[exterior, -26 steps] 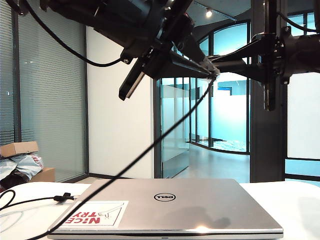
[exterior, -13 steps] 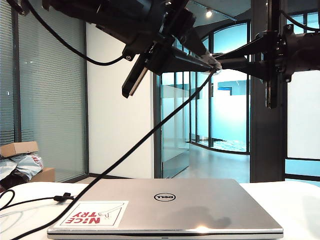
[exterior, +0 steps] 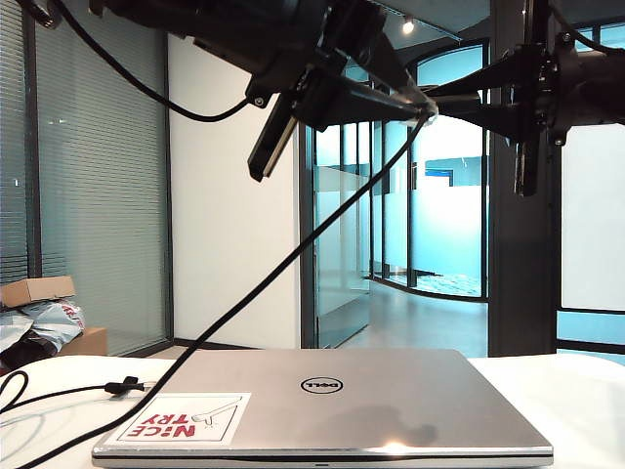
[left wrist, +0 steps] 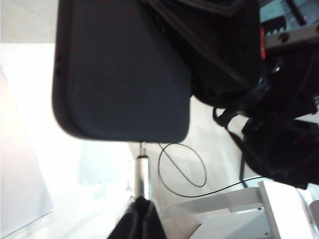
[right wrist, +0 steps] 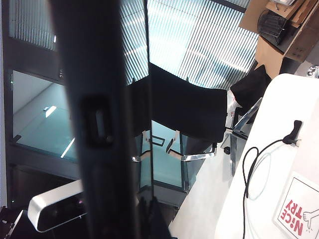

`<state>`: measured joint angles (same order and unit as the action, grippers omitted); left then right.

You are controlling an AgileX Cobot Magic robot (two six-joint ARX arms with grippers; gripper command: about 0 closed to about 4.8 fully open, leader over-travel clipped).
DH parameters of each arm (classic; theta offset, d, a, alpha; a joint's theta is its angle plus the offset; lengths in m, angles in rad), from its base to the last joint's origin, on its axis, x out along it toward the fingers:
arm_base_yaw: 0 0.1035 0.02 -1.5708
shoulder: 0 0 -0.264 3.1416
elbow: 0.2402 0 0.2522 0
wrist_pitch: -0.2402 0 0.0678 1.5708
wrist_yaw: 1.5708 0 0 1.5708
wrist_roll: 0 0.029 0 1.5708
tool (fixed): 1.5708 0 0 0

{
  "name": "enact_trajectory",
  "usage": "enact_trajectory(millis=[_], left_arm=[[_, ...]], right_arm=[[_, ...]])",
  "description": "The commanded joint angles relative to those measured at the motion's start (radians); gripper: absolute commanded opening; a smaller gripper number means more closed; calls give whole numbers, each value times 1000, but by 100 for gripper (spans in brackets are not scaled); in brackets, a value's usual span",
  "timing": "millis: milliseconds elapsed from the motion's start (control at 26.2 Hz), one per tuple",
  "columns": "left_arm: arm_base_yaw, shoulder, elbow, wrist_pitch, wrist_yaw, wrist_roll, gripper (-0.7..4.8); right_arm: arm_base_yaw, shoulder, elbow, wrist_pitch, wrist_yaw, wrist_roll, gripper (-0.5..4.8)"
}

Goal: Pick up the charging cable and the phone, plug the charging cable into the charging port on the phone, and finally place them back on the table.

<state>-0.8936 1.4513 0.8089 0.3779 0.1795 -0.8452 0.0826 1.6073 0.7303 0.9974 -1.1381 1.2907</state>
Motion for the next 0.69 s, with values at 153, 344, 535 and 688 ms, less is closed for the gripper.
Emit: enact_trajectory(millis=[153, 344, 535, 688], left_arm=[[-2, -3, 4, 43, 2, -32, -7], [-2, -3, 4, 45, 2, -81, -7], [-2, -3, 4, 51, 2, -91, -7], [-2, -3, 4, 50, 1, -111, -7]], right_arm=[[-13, -9, 8, 60, 17, 21, -4], [-38, -9, 8, 103, 10, 68, -4], [-34, -9, 8, 108, -1, 93, -4], [-34, -9, 8, 108, -1, 98, -4]])
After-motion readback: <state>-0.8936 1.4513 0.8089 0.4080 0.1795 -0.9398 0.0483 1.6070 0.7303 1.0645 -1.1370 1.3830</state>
